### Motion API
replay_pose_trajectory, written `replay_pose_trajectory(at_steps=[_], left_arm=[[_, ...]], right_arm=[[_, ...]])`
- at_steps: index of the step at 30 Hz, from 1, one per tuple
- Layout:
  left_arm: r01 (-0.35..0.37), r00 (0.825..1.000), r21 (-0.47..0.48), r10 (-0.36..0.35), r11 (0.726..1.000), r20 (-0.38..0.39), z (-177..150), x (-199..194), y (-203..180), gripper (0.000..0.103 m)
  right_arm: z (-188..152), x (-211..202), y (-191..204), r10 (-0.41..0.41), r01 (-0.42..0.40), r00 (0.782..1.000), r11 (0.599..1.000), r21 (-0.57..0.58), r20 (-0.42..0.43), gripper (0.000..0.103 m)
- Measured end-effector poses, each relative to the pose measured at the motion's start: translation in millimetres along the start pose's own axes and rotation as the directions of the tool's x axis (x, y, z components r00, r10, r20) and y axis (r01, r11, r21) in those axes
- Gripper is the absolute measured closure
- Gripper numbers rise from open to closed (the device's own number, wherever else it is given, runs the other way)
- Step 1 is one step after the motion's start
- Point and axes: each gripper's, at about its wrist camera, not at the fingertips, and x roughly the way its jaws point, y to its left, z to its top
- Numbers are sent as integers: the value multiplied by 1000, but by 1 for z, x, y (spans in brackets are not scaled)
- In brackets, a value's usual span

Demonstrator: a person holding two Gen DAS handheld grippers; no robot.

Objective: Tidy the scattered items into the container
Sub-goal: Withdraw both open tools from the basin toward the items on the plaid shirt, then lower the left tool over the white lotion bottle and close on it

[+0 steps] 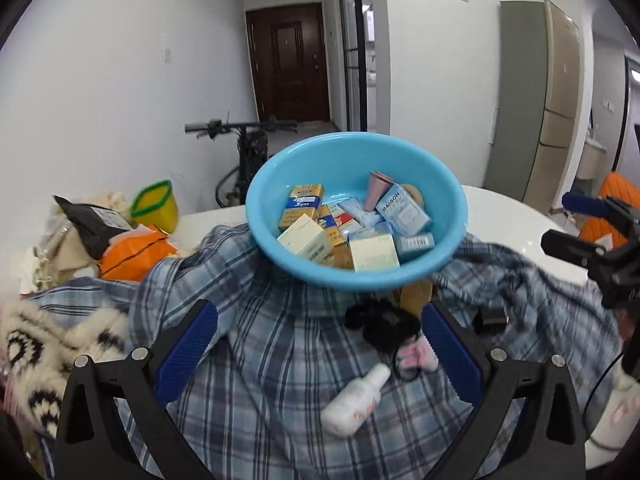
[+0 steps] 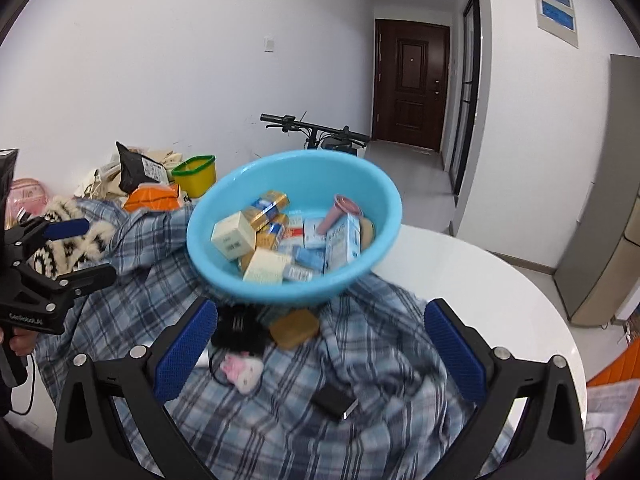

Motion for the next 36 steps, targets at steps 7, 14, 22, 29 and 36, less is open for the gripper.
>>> replay_pose_trajectory(at_steps=[7,14,22,29,36], left_arm=[[68,997,-11,-68,998,-22,-31,-17,-9,0],[35,999,21,-35,999,-38,-43,-11,-14,0],[44,996,51,-40,998,-76,-45,4,-18,0],[45,988,78,-33,996,-149,-53,26,-22,0],[71,970,64,-54,995,-238,-67,64,-31,0]], right_arm=[[-39,-9,-1,34,-29,997,997,66,-71,0],[-53,-9,-12,26,-14,994,993,119,-102,0],[-55,5,-5,25,-14,988,997,75,-152,0],[-59,19,-3,34,-25,980,998,51,-194,0],[-62,47,-7,32,-9,970,995,95,-240,0]])
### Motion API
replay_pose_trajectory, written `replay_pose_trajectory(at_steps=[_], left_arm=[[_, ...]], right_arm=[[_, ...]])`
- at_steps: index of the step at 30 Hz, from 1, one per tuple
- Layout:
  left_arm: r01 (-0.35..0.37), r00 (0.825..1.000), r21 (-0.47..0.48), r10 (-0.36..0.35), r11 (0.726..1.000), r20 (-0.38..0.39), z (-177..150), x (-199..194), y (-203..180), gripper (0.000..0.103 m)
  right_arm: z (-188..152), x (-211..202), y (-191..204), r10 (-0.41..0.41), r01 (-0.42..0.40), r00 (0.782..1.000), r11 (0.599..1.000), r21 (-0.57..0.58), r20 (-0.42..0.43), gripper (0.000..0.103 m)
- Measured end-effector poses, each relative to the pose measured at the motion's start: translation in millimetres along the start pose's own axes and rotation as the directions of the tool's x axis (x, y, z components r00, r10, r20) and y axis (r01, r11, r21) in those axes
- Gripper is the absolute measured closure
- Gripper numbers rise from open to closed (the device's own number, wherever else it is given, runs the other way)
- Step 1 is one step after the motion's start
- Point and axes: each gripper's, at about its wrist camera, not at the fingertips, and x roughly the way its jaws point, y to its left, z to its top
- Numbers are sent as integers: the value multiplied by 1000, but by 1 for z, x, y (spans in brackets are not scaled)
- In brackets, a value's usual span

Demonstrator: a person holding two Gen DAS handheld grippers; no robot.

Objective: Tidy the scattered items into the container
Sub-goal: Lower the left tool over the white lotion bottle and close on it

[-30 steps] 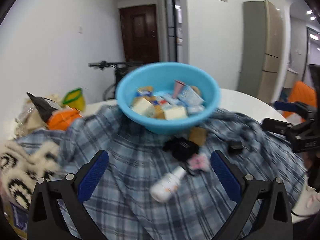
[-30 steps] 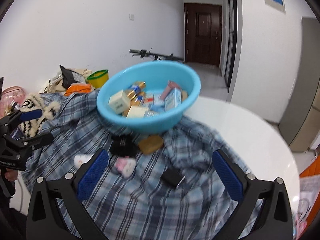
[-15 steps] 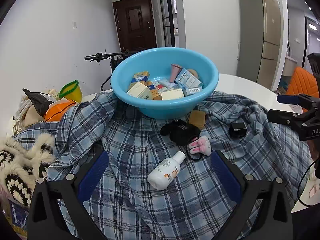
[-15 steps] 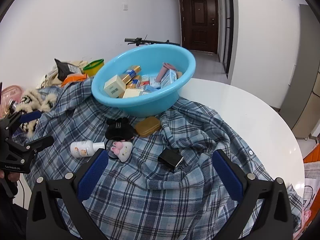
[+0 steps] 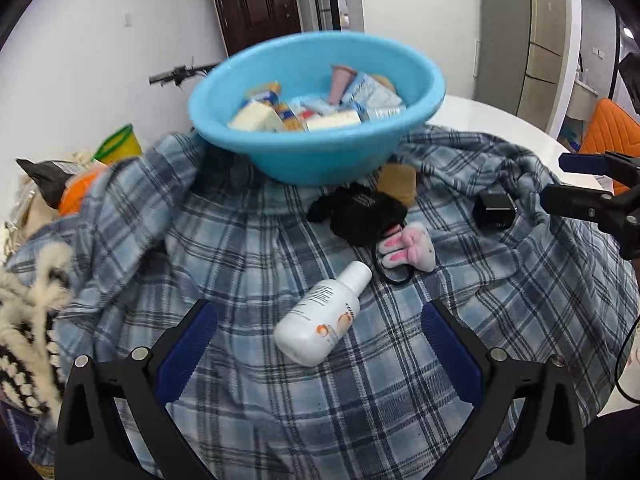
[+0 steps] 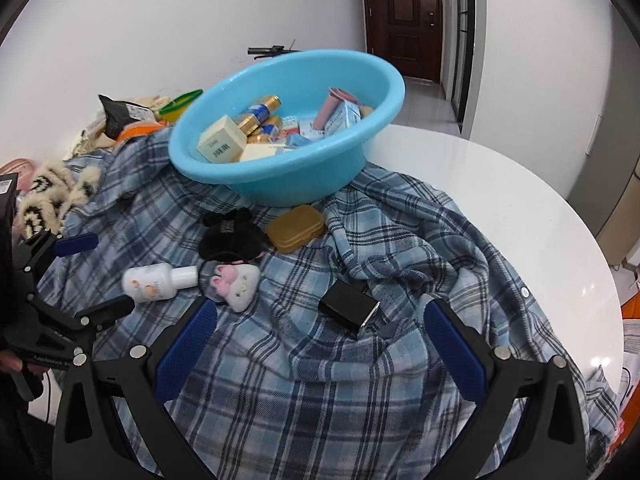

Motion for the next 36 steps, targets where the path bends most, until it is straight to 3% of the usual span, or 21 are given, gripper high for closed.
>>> replay_pose_trajectory(at_steps=[7,16,22,24,25,27,30,36], left_arm=[[6,1000,-34,-6,999,-18,4,23,0,0],[-4,997,-14,3,1000,-75,1,52,1,0],[35,995,-25,-37,999,-92,-3,58,5,0],[26,996,-27,-28,999,-87,-3,56,5,12],[21,995,-35,-24,999,-96,-4,56,6,38],[27,991,-72,-36,997,-128,-5,57,11,52],[72,986,-82,-83,994,-143,-6,53,12,57],[70,983,-53,-78,996,-166,-11,53,4,57]], right_arm=[[-1,29,4,-58,57,998,998,-39,-27,0],[-6,46,0,-61,59,996,998,-35,-65,0],[-6,45,0,-52,49,996,998,-34,-69,0],[-5,44,0,-52,50,997,998,-36,-64,0],[-5,43,-1,-49,47,997,998,-33,-64,0],[-5,43,-1,-42,40,997,999,-26,-64,0],[-5,42,-2,-34,33,997,999,-22,-64,0],[-6,45,-2,-28,27,997,999,-18,-75,0]])
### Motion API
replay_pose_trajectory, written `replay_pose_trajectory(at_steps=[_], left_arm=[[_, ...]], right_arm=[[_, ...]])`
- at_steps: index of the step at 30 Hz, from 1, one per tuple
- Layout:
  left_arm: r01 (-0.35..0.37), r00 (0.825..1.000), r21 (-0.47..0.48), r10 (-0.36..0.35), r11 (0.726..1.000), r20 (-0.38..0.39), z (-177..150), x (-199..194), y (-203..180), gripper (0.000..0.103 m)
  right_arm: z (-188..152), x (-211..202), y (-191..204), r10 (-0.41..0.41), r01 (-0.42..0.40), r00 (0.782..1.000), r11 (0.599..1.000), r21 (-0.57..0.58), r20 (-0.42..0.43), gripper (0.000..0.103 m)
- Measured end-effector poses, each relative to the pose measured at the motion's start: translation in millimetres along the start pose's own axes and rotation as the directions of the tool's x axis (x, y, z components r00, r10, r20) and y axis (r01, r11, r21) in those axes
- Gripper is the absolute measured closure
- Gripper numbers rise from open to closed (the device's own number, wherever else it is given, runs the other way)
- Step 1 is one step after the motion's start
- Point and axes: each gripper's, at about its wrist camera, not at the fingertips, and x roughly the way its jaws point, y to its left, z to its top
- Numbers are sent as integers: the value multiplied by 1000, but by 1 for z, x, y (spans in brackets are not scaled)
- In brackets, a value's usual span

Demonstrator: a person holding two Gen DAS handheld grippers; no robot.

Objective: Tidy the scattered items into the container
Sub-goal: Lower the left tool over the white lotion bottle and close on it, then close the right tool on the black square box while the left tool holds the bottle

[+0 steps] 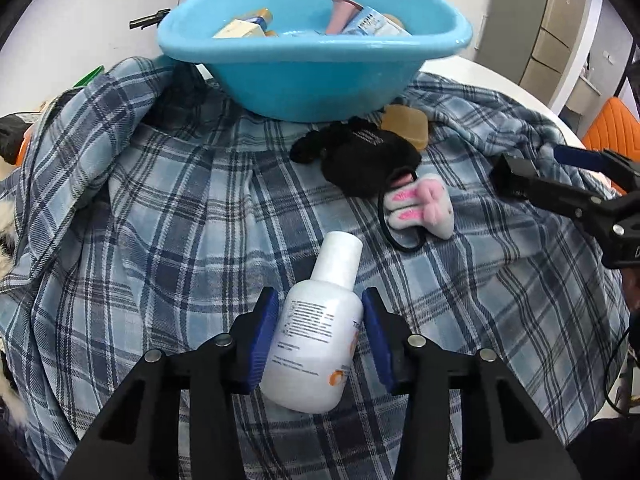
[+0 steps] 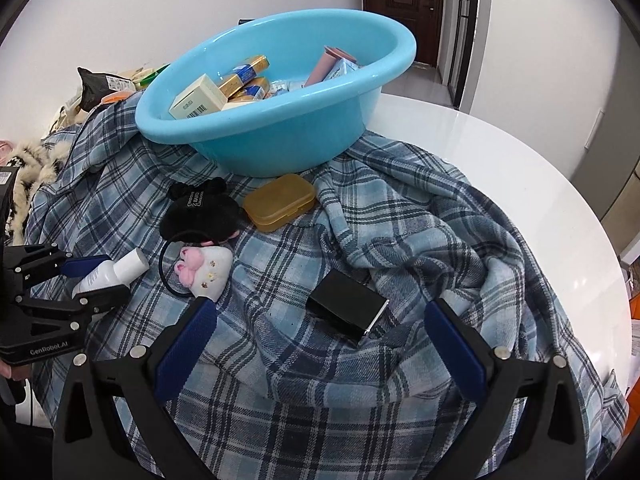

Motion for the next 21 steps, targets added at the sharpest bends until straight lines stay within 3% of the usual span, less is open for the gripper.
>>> replay_pose_trajectory(at_steps=[1,2,3,7,10,21], left_arm=[[-6,1000,2,6,1000,-6,0,2,-1,49],[-12,1000,5,12,1000,-11,-1,4,-1,33],[-18,1000,7,18,1000,-11,-2,6,-2,26],[-12,1000,-3,12,1000,-3,-7,7,2,22],[2,1000,-42,-2,999,-4,-8,6,9,60],[20,998,-50,-17,999,58,-5,-19,4,61]], right_arm=[[0,0,0,3,-3,1000,1000,2,-1,0],[0,1,0,5,-5,1000,1000,4,-3,0],[-1,1,0,7,-7,1000,1000,5,-5,0],[-2,1,-2,10,-10,1000,1000,7,-11,0],[-3,2,-2,12,-12,1000,1000,16,-15,0],[0,2,5,39,-39,999,999,-9,0,3]])
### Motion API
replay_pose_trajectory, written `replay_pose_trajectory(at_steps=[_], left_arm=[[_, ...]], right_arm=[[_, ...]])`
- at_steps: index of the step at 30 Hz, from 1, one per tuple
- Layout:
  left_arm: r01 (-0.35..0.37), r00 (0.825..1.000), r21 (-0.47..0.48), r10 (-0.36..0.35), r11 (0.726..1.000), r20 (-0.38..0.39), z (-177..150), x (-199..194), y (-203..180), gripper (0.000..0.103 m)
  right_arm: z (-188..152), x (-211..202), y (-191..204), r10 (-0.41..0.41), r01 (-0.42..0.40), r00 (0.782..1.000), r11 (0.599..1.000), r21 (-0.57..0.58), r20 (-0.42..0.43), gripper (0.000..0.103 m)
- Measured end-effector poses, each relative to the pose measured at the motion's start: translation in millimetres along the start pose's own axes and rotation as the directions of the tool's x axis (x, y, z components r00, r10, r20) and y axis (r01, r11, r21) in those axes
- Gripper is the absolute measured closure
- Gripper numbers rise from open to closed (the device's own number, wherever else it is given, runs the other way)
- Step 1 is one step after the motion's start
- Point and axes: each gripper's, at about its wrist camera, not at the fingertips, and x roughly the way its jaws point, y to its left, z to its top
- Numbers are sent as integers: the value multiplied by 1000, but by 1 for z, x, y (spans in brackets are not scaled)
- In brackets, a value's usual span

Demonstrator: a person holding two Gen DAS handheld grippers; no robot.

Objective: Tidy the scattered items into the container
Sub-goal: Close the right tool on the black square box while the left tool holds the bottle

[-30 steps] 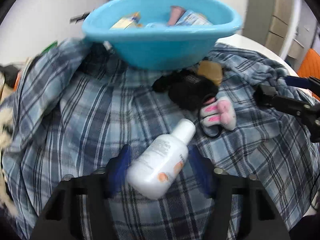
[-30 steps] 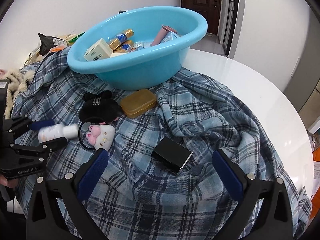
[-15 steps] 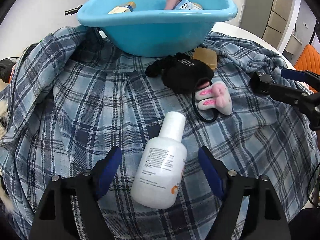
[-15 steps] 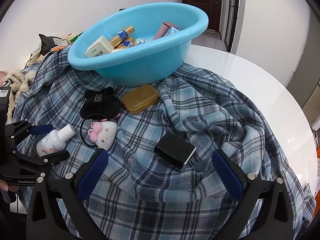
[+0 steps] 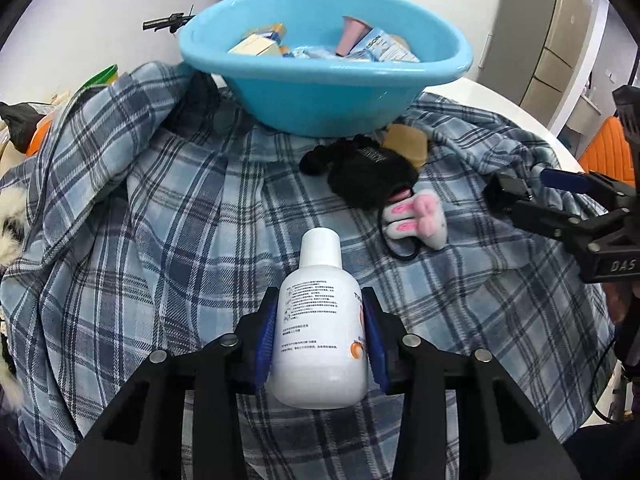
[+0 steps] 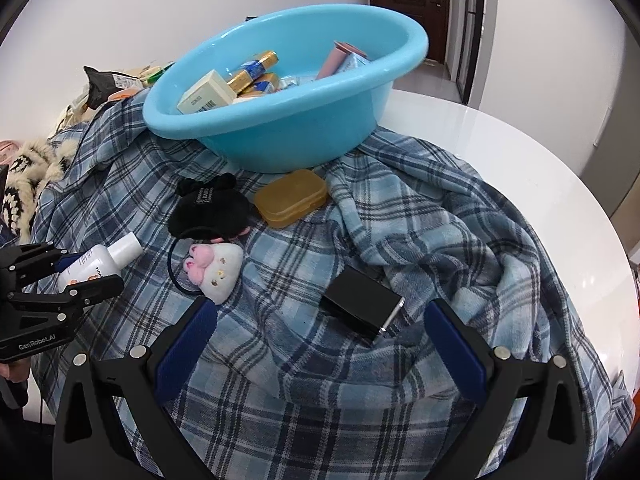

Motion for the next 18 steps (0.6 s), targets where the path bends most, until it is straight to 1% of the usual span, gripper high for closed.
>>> replay_pose_trajectory(at_steps=[1,3,6,9,11,12,13,16,18], left_arm=[[2,1000,3,-2,1000,1,0,-1,-1,61],[-1,1000,6,1,1000,1,0,-1,-2,61],[-2,1000,4,2,1000,-6,-1,1,-2,61],[2,1000,-4,-2,1000,-9,-2,2,0,61],[3,1000,-12,-3,1000,-10,-3,2,2,61],[2,1000,-15,-3,1000,-10,-3,2,3,61],[3,1000,-17,-3,1000,-10,-3,2,3,61],[9,1000,-13,-9,1000,-14,-3,2,2,61],[12,1000,-9,-13,1000,-14,-4,2,1,61]], right_arm=[[1,0,1,3,-3,1000,1000,-6,9,9],[2,0,3,4,-4,1000,1000,-17,21,13],[4,5,0,-18,18,999,1000,-12,32,14],[4,15,-5,-46,46,999,999,-4,20,16],[3,23,-10,-48,48,999,999,-6,9,29],[2,26,-12,-42,42,999,999,-10,4,56],[2,30,-14,-46,46,999,999,-14,-6,55],[2,23,-18,-10,10,1000,1000,22,5,55],[2,15,-17,19,-19,1000,1000,22,21,55]])
